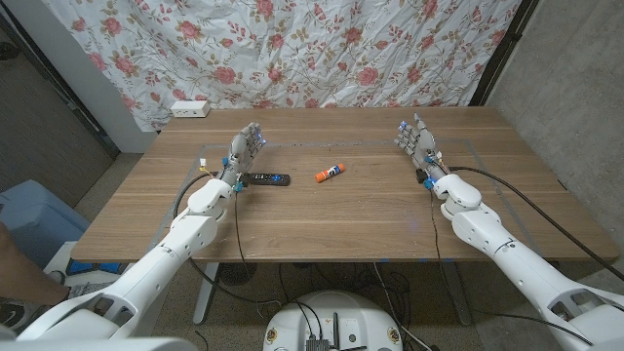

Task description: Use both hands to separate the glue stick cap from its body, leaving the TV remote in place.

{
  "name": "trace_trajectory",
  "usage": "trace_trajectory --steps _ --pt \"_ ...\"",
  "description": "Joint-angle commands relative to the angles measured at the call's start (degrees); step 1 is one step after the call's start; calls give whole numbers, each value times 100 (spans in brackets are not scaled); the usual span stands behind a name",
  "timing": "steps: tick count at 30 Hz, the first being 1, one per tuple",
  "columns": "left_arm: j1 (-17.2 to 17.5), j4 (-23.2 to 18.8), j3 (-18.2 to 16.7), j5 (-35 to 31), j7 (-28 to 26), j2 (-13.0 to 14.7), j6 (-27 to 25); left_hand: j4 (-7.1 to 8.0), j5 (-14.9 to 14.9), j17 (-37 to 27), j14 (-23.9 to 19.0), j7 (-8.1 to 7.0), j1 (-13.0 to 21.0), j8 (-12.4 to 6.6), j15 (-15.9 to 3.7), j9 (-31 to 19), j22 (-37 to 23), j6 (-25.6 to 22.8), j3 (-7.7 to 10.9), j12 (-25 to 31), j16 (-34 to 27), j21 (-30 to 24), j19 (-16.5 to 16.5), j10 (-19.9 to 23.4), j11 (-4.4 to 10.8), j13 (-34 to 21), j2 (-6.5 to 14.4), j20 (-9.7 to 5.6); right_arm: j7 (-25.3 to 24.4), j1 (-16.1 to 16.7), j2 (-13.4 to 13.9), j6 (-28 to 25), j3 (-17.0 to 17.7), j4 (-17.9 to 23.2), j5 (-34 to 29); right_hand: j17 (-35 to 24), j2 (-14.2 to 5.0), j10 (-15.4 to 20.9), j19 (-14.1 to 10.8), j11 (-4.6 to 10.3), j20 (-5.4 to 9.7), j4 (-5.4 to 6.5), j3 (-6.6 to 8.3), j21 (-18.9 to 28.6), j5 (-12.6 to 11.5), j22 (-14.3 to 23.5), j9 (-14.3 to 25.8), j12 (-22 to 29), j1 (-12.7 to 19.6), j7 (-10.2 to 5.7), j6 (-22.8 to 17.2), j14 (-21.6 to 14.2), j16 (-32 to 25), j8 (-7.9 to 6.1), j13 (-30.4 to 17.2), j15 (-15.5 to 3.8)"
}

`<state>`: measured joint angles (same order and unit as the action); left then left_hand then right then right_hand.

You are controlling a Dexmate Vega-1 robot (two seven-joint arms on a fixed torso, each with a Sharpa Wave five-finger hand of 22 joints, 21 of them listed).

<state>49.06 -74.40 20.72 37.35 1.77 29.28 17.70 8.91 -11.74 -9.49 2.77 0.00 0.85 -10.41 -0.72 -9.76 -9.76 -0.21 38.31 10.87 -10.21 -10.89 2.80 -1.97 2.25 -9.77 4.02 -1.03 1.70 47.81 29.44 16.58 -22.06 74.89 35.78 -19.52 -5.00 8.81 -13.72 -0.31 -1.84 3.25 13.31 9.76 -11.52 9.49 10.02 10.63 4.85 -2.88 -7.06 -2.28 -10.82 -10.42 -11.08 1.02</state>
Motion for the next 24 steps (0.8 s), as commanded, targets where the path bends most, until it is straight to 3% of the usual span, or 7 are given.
trace_trajectory --steps 1,24 --pt "118 -28 -36 -25 -65 18 133 -2 -21 -29 55 7 8 -36 10 -26 -7 -39 53 34 -24 -35 60 -37 -1 -15 569 10 -194 -23 145 -110 -143 225 -374 6 -3 41 -11 12 30 6 31 39 -44 14 13 37 -13 13 -38 -38 -32 -13 -25 -45" --pt "76 19 -1 -99 -134 -28 155 -30 -16 -25 18 -11 21 -27 13 -25 -6 -62 85 35 -17 -22 48 18 33 -14 553 3 -853 -68 598 -269 -447 1045 -1795 123 2 7 122 27 175 -84 87 37 -76 9 7 30 63 -26 -103 7 -15 -36 2 -126"
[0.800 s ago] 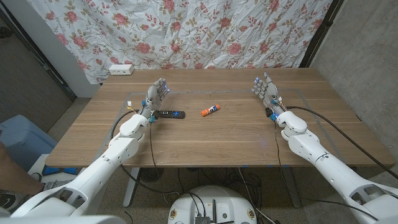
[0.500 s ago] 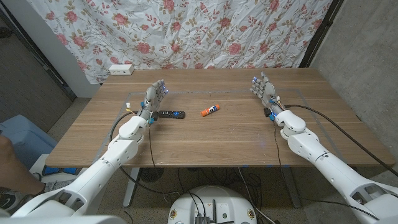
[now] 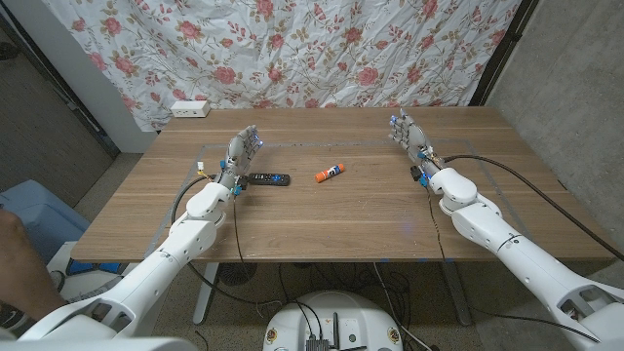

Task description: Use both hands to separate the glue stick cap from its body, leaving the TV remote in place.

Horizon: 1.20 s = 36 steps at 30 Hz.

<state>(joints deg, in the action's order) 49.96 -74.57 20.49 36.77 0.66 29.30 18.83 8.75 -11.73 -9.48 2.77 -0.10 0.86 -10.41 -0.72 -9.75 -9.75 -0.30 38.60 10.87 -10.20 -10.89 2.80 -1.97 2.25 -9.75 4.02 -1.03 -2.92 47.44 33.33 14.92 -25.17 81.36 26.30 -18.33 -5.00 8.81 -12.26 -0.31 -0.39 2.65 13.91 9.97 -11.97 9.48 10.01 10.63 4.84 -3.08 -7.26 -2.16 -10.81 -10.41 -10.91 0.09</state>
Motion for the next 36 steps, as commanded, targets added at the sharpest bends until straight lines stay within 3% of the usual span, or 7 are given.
trace_trajectory --steps 1,21,36 --pt "-8 29 20 -48 -41 -37 56 -16 -16 -26 17 -5 21 -27 15 -26 -7 -53 58 35 -17 -21 47 22 34 -15 553 3 -407 -46 224 -101 -144 417 -908 13 1 23 -26 36 31 -32 33 20 -32 10 8 36 72 -11 -84 -15 -20 -36 -13 -33" --pt "112 -480 63 -283 -554 70 -295 -43 -11 -22 -28 -12 34 -28 -11 -25 -7 -99 95 49 -12 -17 46 126 61 -14 546 -1 -99 -332 796 -668 -340 804 -1730 125 2 13 141 95 109 -137 96 4 -37 8 5 30 158 -70 -33 104 13 -11 5 -81" --pt "147 -537 89 -292 -627 29 -344 -60 -9 -20 -50 -22 45 -31 -19 -25 -6 -137 126 45 -8 -16 51 166 76 -14 552 3 261 -569 1350 -1406 -566 1396 -2543 250 15 -140 403 149 1 -300 165 -3 -23 10 5 -10 291 -165 198 358 42 36 11 72"
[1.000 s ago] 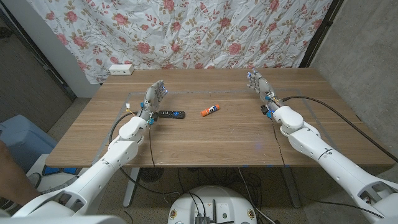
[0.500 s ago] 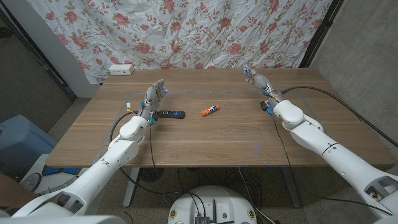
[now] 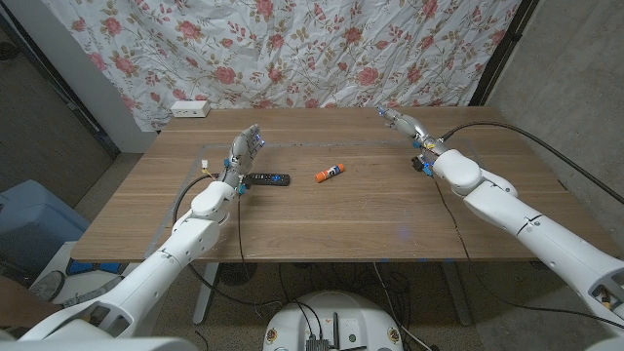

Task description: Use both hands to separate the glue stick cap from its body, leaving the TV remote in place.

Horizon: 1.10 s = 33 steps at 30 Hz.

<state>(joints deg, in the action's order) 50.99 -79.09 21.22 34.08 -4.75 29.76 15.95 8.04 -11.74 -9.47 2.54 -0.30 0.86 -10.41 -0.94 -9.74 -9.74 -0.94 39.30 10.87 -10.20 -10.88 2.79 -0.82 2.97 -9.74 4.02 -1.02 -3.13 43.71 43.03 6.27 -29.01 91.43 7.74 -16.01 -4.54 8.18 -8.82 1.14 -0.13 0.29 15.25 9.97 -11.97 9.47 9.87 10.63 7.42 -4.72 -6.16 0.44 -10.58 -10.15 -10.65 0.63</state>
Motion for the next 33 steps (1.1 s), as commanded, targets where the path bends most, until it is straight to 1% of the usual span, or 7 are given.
trace_trajectory --steps 1,11,12,13,14,22,33 --pt "50 -90 10 -13 -79 -12 -56 10 -8 -21 -29 0 45 -32 4 -26 -7 -78 57 46 -8 -16 51 55 0 -16 553 2 310 -221 391 -568 -203 406 -734 22 -28 -81 75 6 -32 -74 34 -4 -21 11 19 -9 40 -6 102 113 19 11 -16 17" --pt "90 -123 -39 9 -68 22 -3 0 -6 -19 -50 -5 50 -29 -3 -24 -7 -93 74 41 -8 -16 54 73 6 -15 552 5 627 -450 545 -809 -416 627 -1279 82 -16 -167 200 27 -101 -179 64 2 -1 13 22 -14 116 -43 251 244 11 19 -18 118" --pt "87 -121 -40 9 -65 22 -2 -1 -6 -19 -50 -6 50 -29 -4 -24 -7 -95 75 40 -8 -16 55 73 6 -16 552 3 668 -487 564 -896 -453 674 -1379 87 -17 -173 214 28 -119 -190 68 1 1 13 22 -14 126 -42 257 254 10 16 -19 123" --pt "83 -118 -39 15 -55 23 -6 -2 -5 -19 -51 -10 50 -29 -5 -24 -7 -99 78 38 -7 -16 56 72 3 -16 552 0 858 -619 670 -1111 -629 774 -1747 90 -17 -180 220 30 -125 -196 71 1 2 14 22 -15 131 -43 261 261 10 15 -19 118" --pt "79 -112 -38 13 -52 21 -2 -2 -5 -19 -53 -8 51 -28 -5 -24 -7 -97 79 38 -7 -16 56 72 5 -16 551 5 768 -612 649 -1119 -627 791 -1836 101 -18 -196 232 33 -139 -222 83 6 5 14 23 -15 156 -51 288 286 9 15 -20 99" --pt "99 -123 -51 20 -66 27 -2 -7 -3 -19 -56 -7 52 -23 -6 -23 -8 -101 91 35 -3 -16 57 87 2 -16 550 0 1197 -890 684 -1154 -821 877 -2301 149 -22 -292 290 67 -132 -351 144 15 22 14 27 -24 289 -43 405 346 -6 11 -23 102" --pt "173 -165 -112 38 -118 80 -8 -12 1 -20 -62 -12 52 -19 -5 -22 -8 -109 106 27 0 -15 60 93 7 -16 548 -2 1752 -1254 598 -1019 -1068 816 -2797 220 -16 -376 409 117 -220 -607 265 20 68 14 34 -8 561 -64 654 494 -12 9 -30 159"
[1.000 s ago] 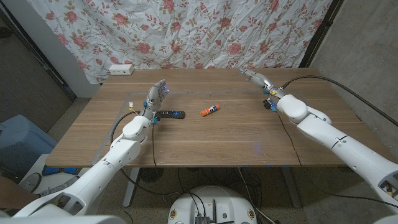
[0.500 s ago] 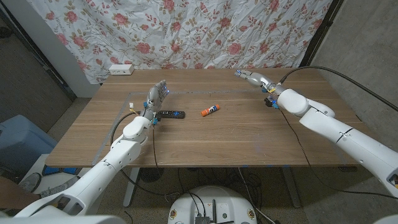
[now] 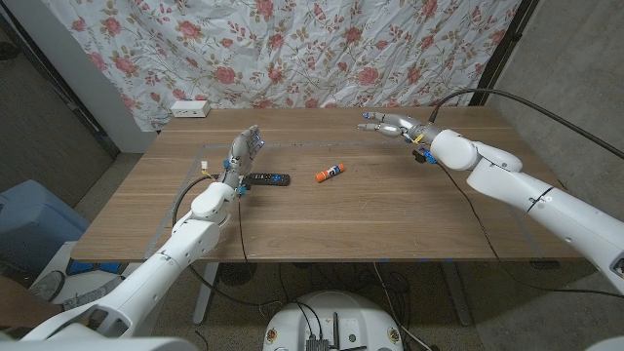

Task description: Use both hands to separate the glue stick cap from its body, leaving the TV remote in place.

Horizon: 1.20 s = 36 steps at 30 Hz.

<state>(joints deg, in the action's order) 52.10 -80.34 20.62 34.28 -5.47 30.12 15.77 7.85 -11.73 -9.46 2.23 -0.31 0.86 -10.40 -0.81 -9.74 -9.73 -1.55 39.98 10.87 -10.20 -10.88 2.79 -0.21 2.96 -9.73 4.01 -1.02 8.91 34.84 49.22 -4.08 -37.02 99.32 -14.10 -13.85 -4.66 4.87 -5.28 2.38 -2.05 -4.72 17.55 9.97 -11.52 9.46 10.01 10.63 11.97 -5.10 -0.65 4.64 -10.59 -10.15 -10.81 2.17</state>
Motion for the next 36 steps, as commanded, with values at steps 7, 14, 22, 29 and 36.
trace_trajectory --steps 7,14,22,29,36 --pt "93 -51 -70 23 -69 51 19 6 2 -21 -32 -10 51 -17 -17 -23 -9 -50 46 22 2 -15 59 30 12 -17 547 -2 885 -565 -35 86 -395 64 -967 59 16 -160 140 42 -95 -380 172 31 71 16 28 -8 431 -49 296 192 -31 -19 -22 82" --pt "89 -8 -61 19 -29 28 82 7 4 -22 -32 -13 49 -15 -13 -23 -9 -54 54 22 4 -15 62 43 16 -17 548 -1 1123 -630 -26 11 -449 210 -1313 80 25 -168 180 45 -167 -489 247 36 58 16 34 14 607 -95 344 251 -40 -45 -29 176" --pt "119 22 -40 36 -15 -13 110 10 6 -24 -32 -17 46 -14 -6 -23 -9 -58 61 13 5 -11 53 31 10 -17 548 1 1507 -720 -55 -246 -539 366 -1693 108 47 -88 177 60 -289 -590 384 54 3 13 45 65 924 -206 242 260 -78 -134 -43 243" --pt "133 15 -34 19 -46 -32 131 14 7 -25 -35 -15 43 -12 -3 -24 -9 -61 70 14 5 -11 51 42 9 -18 551 1 1809 -849 -78 -214 -625 370 -1921 126 96 43 181 107 -405 -618 478 57 -13 11 49 112 1161 -297 154 211 -116 -184 -52 303" --pt "154 -41 -41 25 -70 -2 71 17 8 -26 -36 -18 41 -11 1 -24 -10 -64 77 9 5 -12 55 38 12 -18 553 6 2201 -1066 -222 -169 -782 285 -2148 136 131 100 191 82 -507 -627 556 56 -41 10 55 126 1348 -319 117 183 -137 -208 -61 366"
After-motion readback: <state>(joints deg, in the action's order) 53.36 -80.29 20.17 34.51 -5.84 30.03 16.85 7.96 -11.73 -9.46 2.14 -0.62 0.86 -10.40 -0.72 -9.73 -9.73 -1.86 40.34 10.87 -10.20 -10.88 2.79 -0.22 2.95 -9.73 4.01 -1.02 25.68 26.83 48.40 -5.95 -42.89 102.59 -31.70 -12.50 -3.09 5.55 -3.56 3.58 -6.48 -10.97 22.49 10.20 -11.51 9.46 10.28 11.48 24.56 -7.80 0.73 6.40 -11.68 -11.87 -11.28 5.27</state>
